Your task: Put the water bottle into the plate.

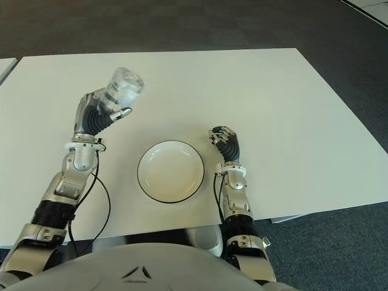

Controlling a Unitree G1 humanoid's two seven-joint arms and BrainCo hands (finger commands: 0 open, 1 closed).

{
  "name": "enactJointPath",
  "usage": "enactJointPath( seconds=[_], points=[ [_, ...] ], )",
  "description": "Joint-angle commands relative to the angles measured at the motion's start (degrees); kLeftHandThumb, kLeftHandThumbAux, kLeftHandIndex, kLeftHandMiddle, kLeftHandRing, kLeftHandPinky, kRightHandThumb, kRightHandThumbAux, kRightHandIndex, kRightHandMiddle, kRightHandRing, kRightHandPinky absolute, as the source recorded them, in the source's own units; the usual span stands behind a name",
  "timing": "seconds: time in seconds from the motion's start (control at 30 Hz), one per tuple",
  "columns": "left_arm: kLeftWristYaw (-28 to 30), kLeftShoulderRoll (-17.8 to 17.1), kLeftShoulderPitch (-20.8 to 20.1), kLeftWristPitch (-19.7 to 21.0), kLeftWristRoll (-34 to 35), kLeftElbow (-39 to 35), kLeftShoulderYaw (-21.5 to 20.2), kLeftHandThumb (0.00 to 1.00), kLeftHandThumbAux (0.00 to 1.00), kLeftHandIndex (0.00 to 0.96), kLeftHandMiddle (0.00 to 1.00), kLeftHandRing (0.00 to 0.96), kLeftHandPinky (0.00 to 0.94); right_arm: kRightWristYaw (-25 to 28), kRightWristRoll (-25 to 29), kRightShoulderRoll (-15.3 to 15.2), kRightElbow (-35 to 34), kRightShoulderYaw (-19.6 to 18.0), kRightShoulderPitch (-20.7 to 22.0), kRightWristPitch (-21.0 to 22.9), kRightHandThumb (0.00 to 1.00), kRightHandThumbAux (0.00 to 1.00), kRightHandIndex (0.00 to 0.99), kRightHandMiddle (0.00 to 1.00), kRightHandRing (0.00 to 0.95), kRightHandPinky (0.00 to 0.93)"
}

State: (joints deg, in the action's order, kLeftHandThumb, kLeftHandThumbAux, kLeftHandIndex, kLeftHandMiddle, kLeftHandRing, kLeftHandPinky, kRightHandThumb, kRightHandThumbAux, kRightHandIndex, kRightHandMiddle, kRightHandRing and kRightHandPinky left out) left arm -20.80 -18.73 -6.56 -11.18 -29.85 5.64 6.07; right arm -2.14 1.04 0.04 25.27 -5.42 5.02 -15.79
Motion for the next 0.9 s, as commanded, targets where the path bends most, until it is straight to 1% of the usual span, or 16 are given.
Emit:
enactJointPath(
  seconds=[0.03,0.13,0.23,0.37,0.5,0.77,0.9],
  points=[
    [-0.5,1.0,0.0,-0.1,-3.7,-2.3,1.9,0.748,0.699,0.442,0.894,0.881,0.817,-0.4,-0.2,0.1,0.8,0.1,-1.0,1.7,0.707,0.733,0.428,0.493,0.509,0.524],
    [-1.0,2.1,0.5,0.6,-7.3,-4.0,4.3,0.747,0.698,0.442,0.893,0.881,0.824,-0.4,-0.2,0.0,0.9,0.2,-1.0,1.8,0.706,0.733,0.428,0.491,0.507,0.522],
    [-0.8,2.4,0.7,0.7,-10.0,-5.1,5.8,0.747,0.698,0.443,0.892,0.881,0.826,-0.3,-0.1,0.0,1.0,0.2,-1.0,1.7,0.706,0.733,0.428,0.490,0.505,0.523],
    [0.0,2.0,1.0,0.1,-11.5,-5.6,6.8,0.747,0.698,0.443,0.890,0.881,0.831,-0.2,0.0,0.0,1.1,0.2,-1.0,1.7,0.706,0.733,0.428,0.493,0.506,0.526],
    [2.0,1.2,1.5,0.0,-12.5,-6.2,8.0,0.747,0.697,0.443,0.888,0.880,0.840,-0.1,0.1,0.0,1.0,0.2,-1.0,1.7,0.706,0.733,0.428,0.494,0.509,0.532],
    [3.6,1.1,2.4,1.4,-16.6,-5.3,11.6,0.747,0.696,0.443,0.883,0.877,0.838,-0.4,-0.1,0.0,0.8,0.3,-1.1,2.0,0.707,0.733,0.429,0.497,0.513,0.532],
    [5.5,0.8,2.8,1.9,-18.1,-5.5,13.5,0.746,0.696,0.443,0.877,0.874,0.831,-0.3,0.0,0.0,0.9,0.2,-1.0,2.2,0.706,0.732,0.428,0.496,0.513,0.524]
  ],
)
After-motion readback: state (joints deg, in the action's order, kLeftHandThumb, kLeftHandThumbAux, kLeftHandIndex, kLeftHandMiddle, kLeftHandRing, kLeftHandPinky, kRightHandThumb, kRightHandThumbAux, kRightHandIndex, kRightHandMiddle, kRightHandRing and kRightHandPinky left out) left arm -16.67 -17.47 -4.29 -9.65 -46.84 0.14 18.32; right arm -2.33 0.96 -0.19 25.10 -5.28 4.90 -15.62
